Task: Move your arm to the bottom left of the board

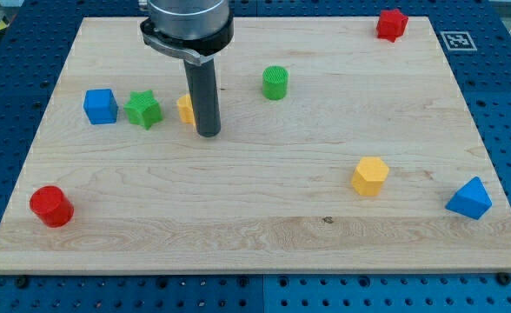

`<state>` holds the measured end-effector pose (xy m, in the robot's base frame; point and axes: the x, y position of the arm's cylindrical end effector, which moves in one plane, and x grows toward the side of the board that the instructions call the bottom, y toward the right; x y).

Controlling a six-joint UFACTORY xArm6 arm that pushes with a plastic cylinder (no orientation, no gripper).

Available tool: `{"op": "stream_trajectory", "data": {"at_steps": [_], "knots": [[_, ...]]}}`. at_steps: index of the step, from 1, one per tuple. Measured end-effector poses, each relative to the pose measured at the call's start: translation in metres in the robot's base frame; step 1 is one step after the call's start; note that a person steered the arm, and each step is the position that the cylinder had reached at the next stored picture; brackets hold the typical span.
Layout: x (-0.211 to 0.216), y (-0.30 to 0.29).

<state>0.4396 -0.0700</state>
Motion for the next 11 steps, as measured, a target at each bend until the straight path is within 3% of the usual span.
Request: {"op": "stream_trajectory", "data": {"at_steps": [2,4,5,7,8,10,11], "knots": [[0.025,0.0],[0.133,-0.042],[0.159,-0.061],[0.143,-0.08],[0.178,-0.082],[0.179,-0.086],[0.178,-0.131]]}}
